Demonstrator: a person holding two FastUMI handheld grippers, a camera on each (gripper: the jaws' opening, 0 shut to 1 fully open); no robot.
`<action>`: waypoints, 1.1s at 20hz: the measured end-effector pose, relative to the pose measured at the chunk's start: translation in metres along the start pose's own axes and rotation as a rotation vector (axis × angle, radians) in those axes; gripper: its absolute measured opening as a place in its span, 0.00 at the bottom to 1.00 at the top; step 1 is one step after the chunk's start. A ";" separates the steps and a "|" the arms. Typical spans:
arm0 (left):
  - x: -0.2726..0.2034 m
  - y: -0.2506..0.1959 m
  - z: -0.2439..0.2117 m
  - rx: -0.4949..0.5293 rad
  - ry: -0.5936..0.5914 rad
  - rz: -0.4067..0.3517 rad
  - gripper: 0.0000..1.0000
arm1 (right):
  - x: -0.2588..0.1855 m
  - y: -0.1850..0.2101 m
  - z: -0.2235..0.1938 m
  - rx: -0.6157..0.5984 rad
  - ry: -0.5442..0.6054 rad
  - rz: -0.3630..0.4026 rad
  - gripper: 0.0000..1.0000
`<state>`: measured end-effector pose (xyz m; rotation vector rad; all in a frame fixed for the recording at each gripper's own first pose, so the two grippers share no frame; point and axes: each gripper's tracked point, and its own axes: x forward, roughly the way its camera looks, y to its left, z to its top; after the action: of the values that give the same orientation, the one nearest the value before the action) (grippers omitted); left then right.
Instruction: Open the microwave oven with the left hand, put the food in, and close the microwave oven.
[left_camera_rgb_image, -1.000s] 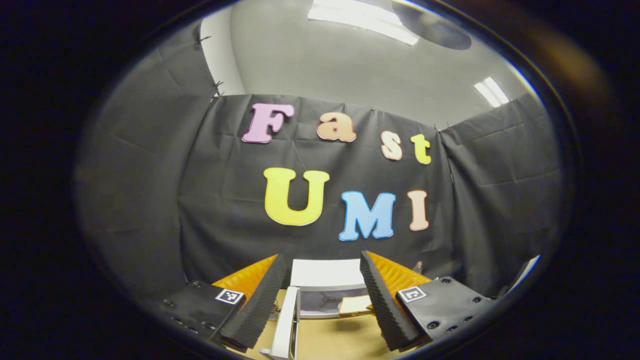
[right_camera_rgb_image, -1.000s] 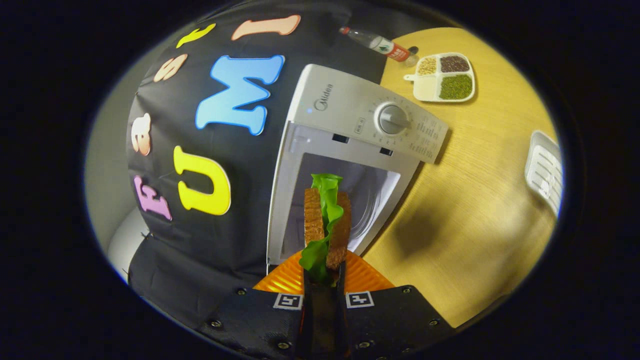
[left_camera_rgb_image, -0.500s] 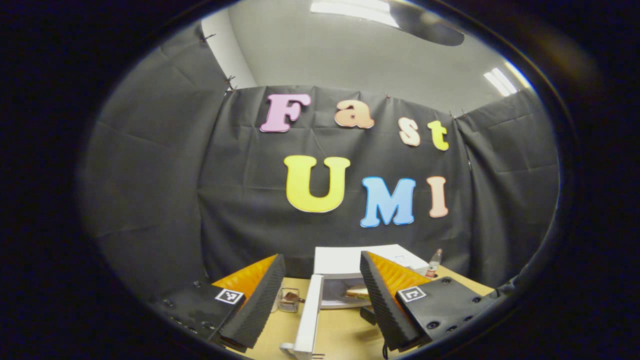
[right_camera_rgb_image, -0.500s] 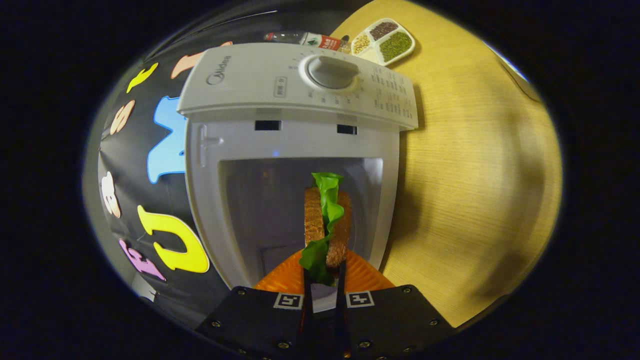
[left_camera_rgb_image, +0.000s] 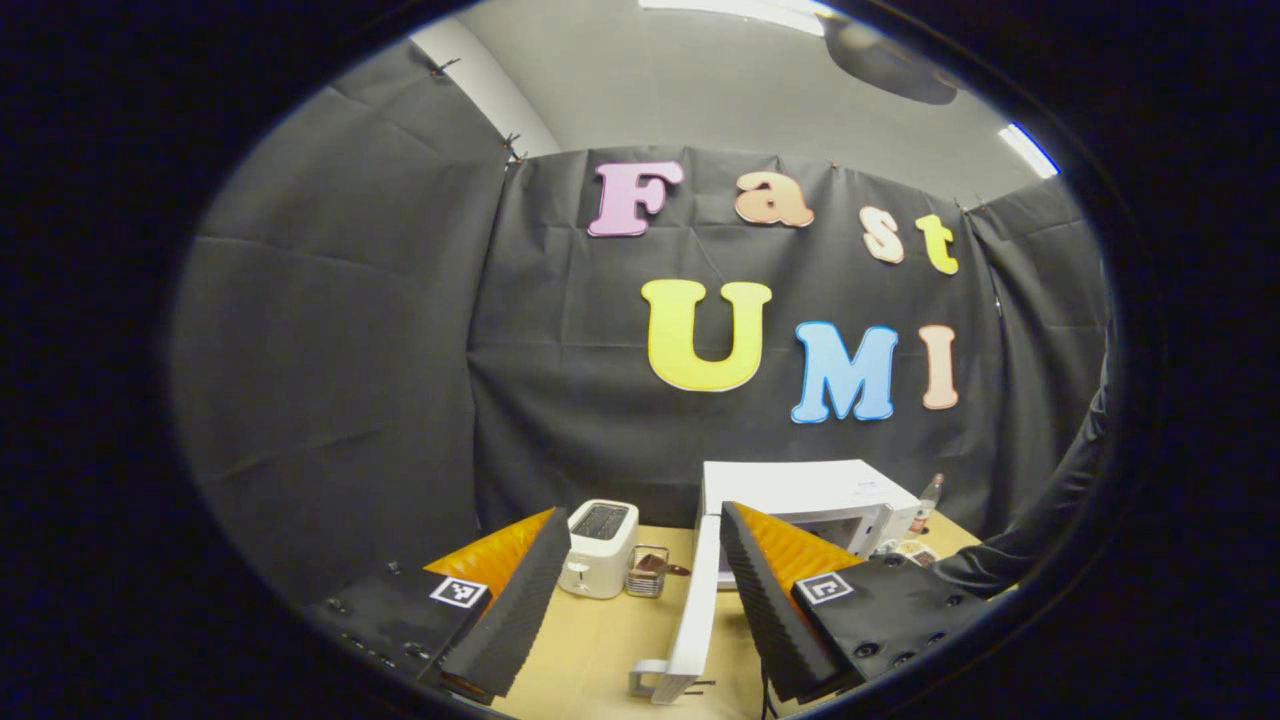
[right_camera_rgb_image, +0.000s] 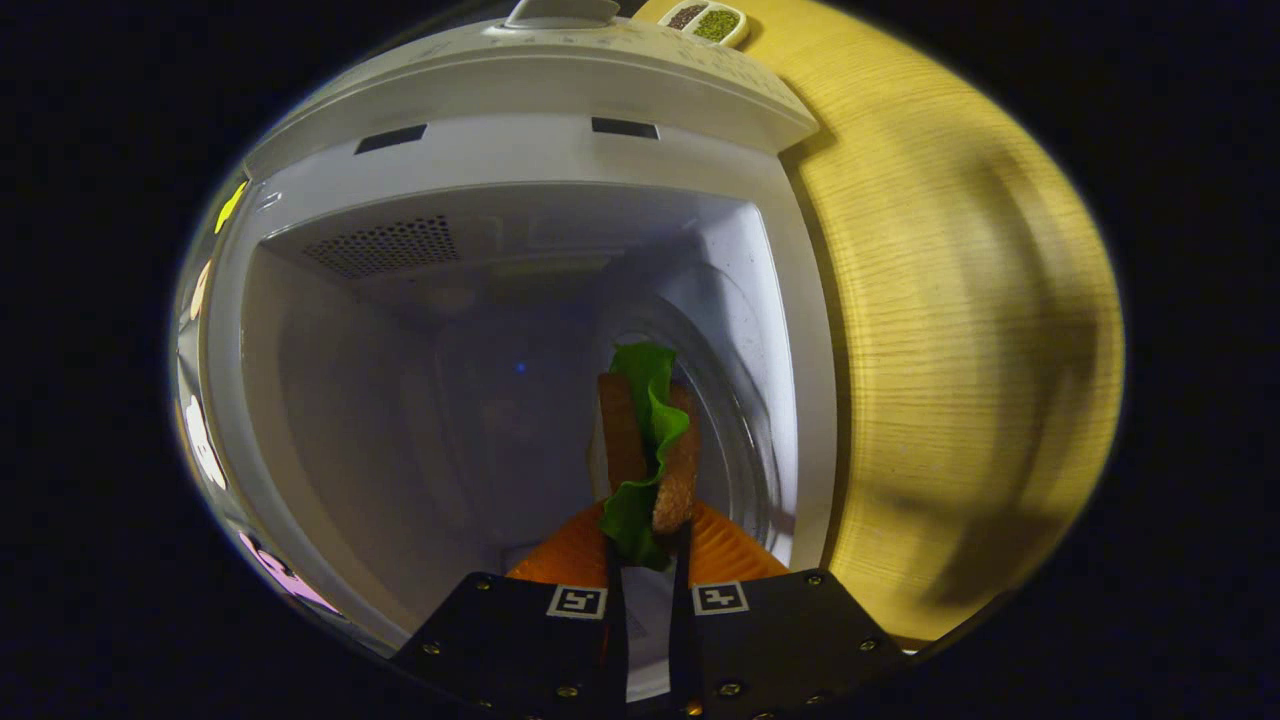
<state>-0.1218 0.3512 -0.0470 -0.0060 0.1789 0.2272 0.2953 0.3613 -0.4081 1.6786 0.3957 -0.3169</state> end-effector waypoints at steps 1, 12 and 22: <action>0.001 0.001 -0.001 0.003 0.000 0.003 0.96 | 0.003 0.001 0.000 -0.003 0.002 -0.004 0.17; 0.007 -0.036 0.007 0.010 -0.045 -0.077 0.96 | -0.027 -0.007 0.010 -0.163 0.105 -0.062 0.65; 0.008 -0.090 0.008 -0.007 -0.073 -0.202 0.96 | -0.107 -0.031 0.041 -0.594 0.216 -0.093 0.98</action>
<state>-0.0923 0.2653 -0.0417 -0.0226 0.1041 0.0263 0.1863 0.3158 -0.3960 1.1132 0.6584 -0.0696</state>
